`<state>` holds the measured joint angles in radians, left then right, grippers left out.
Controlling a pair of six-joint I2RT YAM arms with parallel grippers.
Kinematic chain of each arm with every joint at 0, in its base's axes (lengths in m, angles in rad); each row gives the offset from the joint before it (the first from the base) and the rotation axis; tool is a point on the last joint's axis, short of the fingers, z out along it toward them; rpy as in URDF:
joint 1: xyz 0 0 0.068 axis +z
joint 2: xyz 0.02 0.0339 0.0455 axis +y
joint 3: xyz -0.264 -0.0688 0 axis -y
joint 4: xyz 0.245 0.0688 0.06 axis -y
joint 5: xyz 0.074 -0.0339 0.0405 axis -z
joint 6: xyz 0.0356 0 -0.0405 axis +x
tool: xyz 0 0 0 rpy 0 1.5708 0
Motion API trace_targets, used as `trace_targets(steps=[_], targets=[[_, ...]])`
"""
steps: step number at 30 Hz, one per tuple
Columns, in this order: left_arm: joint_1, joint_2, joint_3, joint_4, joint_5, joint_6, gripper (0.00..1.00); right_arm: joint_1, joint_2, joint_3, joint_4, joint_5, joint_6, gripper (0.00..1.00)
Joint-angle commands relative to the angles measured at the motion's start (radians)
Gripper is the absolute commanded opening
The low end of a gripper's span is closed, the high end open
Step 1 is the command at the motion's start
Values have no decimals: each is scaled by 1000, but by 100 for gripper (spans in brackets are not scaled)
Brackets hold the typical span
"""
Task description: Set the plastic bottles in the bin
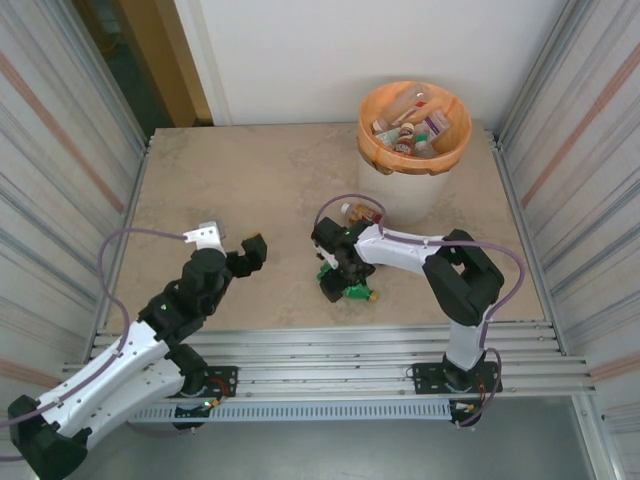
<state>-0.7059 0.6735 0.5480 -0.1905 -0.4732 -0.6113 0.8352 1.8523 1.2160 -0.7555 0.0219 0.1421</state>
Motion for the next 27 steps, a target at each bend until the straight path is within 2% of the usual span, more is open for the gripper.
trace_targets(steps=[1,4,13,19,22,27], targets=[[11,-18,-9,-6,-28,-21,99,-8,29,28,21,-22,-24,77],[13,-22,-8,-8,-28,-21,99,-8,52,33,28,-28,-25,70],[16,-34,-10,-20,-34,-24,99,18,19,54,4,-18,-12,38],[17,-38,-14,-21,-33,-25,99,41,-140,120,-58,13,19,30],[17,-39,-17,-21,-33,-25,99,36,-252,175,-89,42,36,28],[18,-38,-23,-11,-32,-25,99,-54,-420,278,-111,39,42,27]])
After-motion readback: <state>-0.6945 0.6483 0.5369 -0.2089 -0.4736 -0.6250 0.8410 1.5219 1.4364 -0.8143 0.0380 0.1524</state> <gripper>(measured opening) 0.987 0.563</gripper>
